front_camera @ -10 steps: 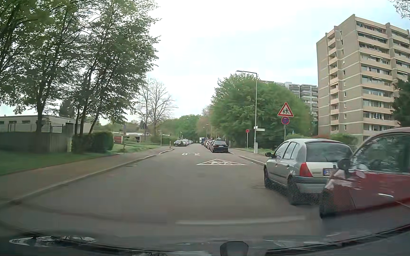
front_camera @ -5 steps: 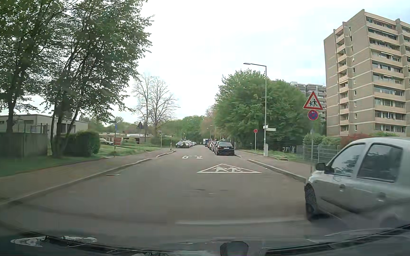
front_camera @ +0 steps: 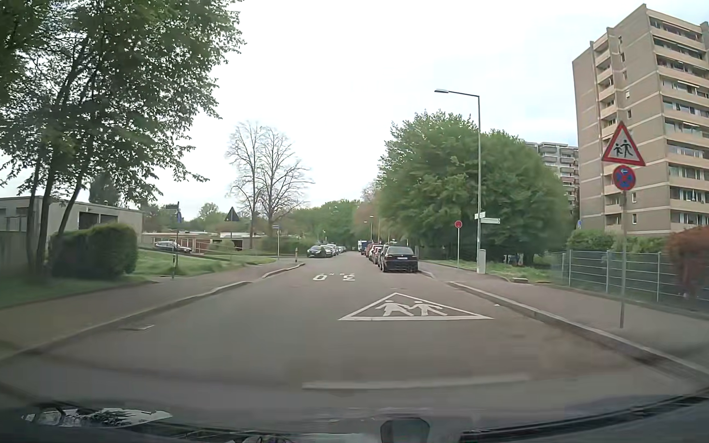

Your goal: Follow the waypoints while adhering to traffic rules and regulations

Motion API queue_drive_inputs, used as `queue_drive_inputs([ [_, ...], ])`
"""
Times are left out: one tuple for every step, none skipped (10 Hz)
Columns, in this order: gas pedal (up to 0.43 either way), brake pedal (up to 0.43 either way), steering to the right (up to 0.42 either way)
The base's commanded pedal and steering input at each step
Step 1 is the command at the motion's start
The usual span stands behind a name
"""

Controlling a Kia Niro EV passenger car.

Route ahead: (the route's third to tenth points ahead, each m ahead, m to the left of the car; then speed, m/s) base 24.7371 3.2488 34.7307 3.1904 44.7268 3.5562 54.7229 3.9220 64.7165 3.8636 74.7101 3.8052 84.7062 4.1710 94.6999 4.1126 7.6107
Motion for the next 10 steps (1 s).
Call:
queue_drive_inputs([
  [0.059,0.000,-0.013],
  [0.059,0.000,-0.013],
  [0.059,0.000,-0.013],
  [0.059,0.000,-0.012],
  [0.059,0.000,-0.012],
  [0.059,0.000,-0.011],
  [0.059,0.000,-0.012],
  [0.059,0.000,-0.011],
  [0.059,0.000,-0.011],
  [0.059,0.000,-0.011],
])
